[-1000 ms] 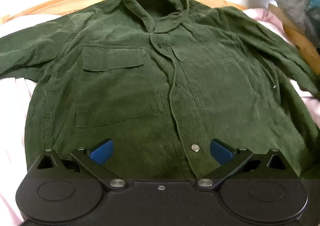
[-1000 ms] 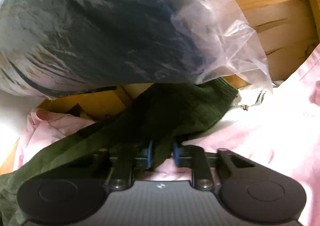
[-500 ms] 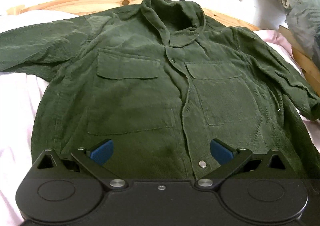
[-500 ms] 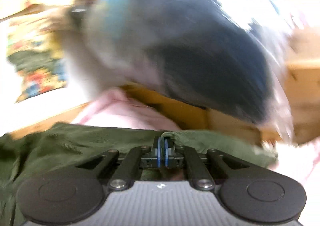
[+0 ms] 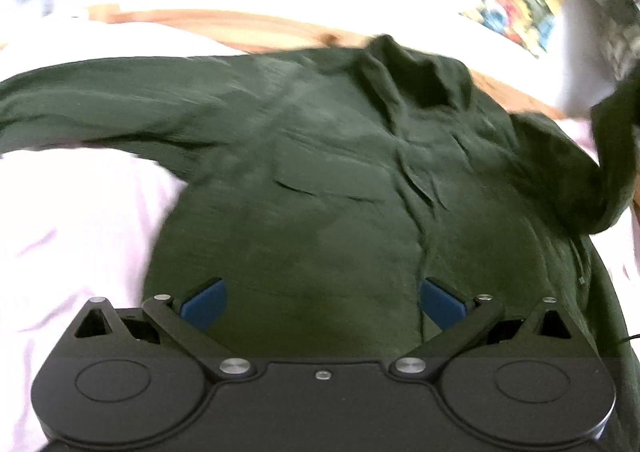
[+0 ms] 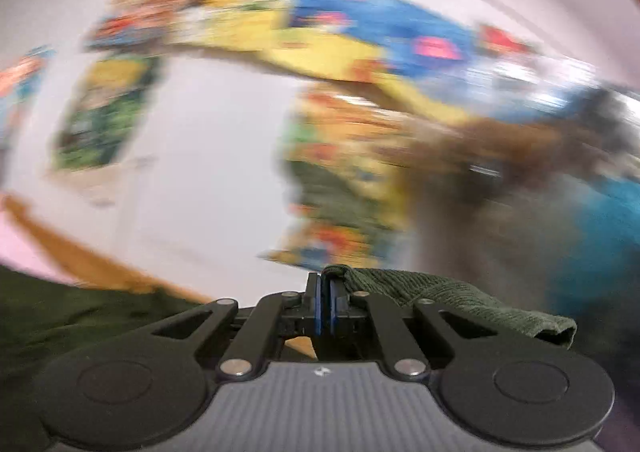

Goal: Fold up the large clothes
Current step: 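Carry the gripped sleeve with the right tool across the shirt front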

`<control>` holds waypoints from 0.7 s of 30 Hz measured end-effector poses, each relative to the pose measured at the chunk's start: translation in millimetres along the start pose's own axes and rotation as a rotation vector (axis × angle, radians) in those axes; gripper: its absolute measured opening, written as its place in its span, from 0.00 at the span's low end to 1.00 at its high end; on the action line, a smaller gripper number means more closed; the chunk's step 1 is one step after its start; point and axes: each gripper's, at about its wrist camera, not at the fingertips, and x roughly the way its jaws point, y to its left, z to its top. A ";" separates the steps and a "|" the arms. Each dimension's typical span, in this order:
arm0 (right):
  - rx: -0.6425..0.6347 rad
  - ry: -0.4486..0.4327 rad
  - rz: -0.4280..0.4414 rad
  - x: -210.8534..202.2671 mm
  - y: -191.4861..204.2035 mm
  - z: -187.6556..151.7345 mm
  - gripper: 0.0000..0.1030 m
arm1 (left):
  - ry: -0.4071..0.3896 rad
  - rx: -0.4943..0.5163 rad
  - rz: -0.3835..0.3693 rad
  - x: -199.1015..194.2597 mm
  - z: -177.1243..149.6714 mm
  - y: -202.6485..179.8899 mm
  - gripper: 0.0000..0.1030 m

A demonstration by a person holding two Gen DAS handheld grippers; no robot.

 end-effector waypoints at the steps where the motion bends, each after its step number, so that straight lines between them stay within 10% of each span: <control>1: -0.034 0.019 0.083 10.9 18.9 3.1 0.05 | -0.005 -0.009 0.013 -3.7 1.0 4.4 0.99; 13: -0.435 0.317 0.694 31.1 166.6 -66.1 0.11 | -0.048 -0.044 0.133 -25.5 8.4 51.5 0.99; 17: -0.423 0.349 0.818 14.5 157.8 -69.7 0.68 | -0.048 -0.066 0.122 -23.8 6.3 57.2 0.99; 21: -0.425 0.413 0.918 -6.7 141.2 -70.3 0.76 | -0.065 -0.072 0.092 -23.0 2.0 57.1 0.99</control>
